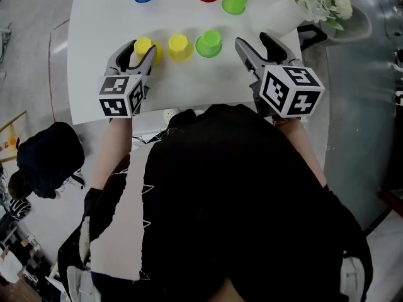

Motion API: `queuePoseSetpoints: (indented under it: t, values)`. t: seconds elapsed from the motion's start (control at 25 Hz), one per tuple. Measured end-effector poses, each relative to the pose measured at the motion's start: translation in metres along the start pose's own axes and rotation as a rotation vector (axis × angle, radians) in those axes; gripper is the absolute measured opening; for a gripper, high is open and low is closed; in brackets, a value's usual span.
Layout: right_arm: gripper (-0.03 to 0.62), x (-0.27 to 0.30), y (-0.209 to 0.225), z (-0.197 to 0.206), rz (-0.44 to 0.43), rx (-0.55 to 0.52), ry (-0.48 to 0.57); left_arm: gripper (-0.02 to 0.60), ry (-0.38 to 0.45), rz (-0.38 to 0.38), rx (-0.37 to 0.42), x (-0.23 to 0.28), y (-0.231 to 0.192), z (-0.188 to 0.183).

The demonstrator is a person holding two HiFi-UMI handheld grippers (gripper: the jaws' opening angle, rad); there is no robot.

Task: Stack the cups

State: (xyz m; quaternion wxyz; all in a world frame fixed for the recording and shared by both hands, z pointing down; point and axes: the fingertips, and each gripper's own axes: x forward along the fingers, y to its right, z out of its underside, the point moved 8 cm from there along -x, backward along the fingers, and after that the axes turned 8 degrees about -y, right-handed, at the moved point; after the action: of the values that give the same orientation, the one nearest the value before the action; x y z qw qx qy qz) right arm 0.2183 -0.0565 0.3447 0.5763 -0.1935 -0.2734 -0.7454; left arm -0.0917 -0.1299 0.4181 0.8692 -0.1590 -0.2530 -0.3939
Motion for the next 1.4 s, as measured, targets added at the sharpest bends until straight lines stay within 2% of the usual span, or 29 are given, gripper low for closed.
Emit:
queuePoseSetpoints:
  t: [1.0, 1.4]
  values:
    - [0.275, 0.01, -0.002, -0.004, -0.024, -0.005, 0.0, 0.233, -0.003, 0.006, 0.016, -0.005, 0.004, 0.006]
    - [0.275, 0.012, -0.003, -0.007, -0.026, -0.01, 0.002, 0.238, 0.024, 0.01, -0.002, -0.007, 0.004, 0.009]
